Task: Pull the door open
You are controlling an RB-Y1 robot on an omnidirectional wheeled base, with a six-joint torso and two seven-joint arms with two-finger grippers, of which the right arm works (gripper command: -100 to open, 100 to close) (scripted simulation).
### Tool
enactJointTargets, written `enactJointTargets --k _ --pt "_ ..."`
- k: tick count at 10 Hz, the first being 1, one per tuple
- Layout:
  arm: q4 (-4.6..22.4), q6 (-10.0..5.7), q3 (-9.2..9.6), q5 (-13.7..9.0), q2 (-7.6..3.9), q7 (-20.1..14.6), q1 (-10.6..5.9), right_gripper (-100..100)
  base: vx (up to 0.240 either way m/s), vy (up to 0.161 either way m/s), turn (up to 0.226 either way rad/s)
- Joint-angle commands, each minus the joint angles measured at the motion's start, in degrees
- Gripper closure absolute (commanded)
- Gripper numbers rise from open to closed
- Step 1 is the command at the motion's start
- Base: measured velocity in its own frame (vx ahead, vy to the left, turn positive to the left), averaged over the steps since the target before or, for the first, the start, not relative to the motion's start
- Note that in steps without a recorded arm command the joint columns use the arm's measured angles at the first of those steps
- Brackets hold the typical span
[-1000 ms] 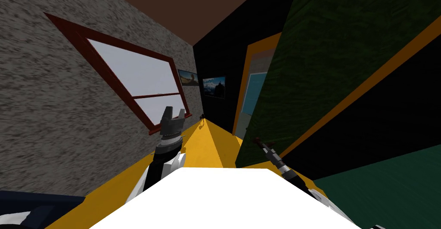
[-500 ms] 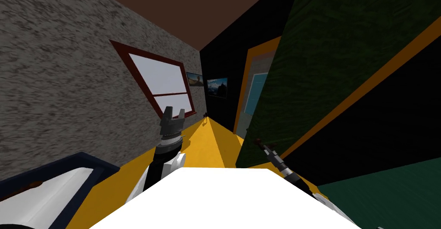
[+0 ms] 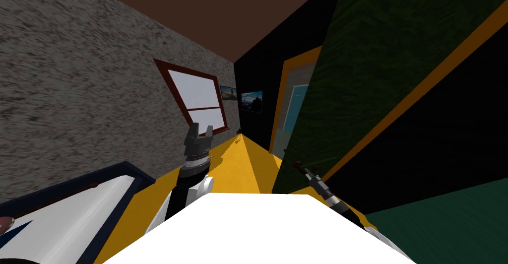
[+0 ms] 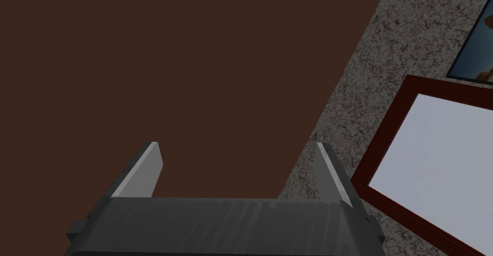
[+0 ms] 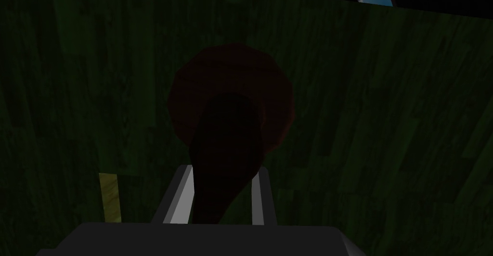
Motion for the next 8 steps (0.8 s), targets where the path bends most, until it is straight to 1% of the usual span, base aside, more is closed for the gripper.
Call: enactJointTargets --k 1,2,3,4,6,8 --pt "0.00 0.00 0.00 0.00 0.00 0.00 0.00 100 -0.014 -0.002 -0.010" --pt "0.31 -0.43 0.03 -0.16 -0.08 -0.01 0.33 100 -0.121 -0.072 0.197" --pt "0.45 -0.62 0.03 -0.21 -0.11 -0.01 0.37 100 -0.194 -0.085 0.188" --pt "0.80 -1.06 0.03 -0.32 -0.19 -0.01 0.46 100 -0.178 -0.072 0.167" --pt "1.58 -2.06 0.02 -0.56 -0.36 -0.02 0.67 100 -0.202 -0.099 0.223" --pt "2.20 -2.85 0.01 -0.76 -0.50 -0.02 0.83 100 -0.174 -0.095 0.152"
